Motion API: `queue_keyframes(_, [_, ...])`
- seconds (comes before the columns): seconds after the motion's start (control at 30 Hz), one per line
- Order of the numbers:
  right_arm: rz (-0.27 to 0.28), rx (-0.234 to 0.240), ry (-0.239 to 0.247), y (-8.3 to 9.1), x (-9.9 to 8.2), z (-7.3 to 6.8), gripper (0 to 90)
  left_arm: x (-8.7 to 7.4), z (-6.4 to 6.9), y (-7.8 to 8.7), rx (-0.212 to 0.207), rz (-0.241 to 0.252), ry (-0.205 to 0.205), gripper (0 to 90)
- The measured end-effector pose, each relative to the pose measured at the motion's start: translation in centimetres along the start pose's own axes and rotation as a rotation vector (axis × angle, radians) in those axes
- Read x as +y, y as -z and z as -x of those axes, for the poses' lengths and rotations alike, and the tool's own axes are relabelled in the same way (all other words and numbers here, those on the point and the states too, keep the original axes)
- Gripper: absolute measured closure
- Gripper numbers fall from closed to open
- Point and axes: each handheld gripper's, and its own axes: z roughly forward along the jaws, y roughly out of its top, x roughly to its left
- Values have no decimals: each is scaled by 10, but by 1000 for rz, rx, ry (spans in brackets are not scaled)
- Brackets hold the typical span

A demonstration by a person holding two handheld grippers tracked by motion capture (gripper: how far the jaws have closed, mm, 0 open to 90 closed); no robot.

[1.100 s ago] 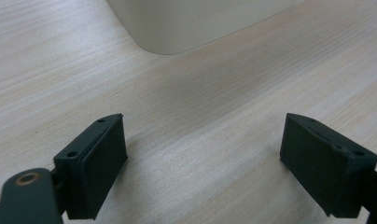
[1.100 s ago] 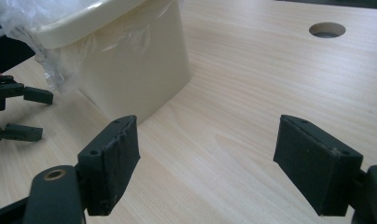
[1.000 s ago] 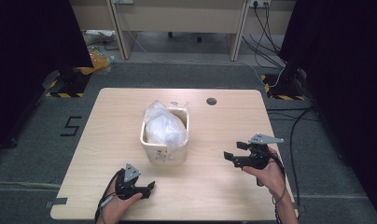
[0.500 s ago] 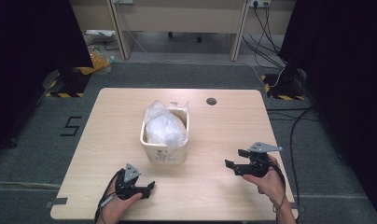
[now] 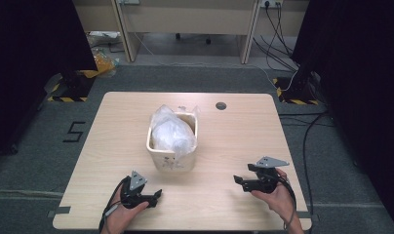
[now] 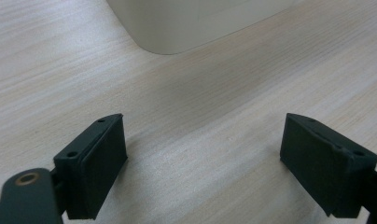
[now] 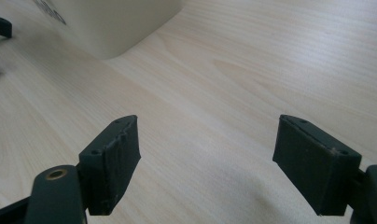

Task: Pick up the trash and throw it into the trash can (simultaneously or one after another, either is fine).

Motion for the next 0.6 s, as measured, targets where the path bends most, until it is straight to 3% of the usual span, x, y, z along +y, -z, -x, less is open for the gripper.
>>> queue_keyframes(0.3, [-26, -18, 4, -1, -12, -3, 226, 0, 0, 0, 2, 0, 0, 136])
queue_keyframes(0.6, [-47, -66, 45, 3, -21, -7, 227, 0, 0, 0, 2, -1, -1, 136])
